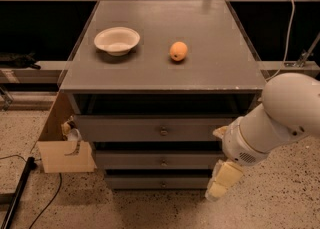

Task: Open middle drawer

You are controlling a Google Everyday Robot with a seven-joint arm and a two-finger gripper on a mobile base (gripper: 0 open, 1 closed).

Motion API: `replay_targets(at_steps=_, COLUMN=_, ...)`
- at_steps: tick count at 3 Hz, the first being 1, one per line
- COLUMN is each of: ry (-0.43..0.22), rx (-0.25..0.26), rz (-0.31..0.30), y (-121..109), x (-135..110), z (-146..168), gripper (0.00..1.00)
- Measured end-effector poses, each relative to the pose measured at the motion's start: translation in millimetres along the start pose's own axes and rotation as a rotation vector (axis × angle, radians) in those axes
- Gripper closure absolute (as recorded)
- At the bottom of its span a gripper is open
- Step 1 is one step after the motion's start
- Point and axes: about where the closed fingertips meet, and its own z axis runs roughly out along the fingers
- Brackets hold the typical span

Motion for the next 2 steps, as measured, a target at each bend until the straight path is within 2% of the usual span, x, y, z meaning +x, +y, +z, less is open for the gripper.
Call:
replay_targets(at_steps=1, ry=0.045, rx=0.032, rz=0.011, y=-17, x=9, z=37, gripper=0.00)
replay_targets(at_steps=2, ry=0.108, rx=0.068, rz=0.023, y=-48, x=26, z=75, gripper=0.00)
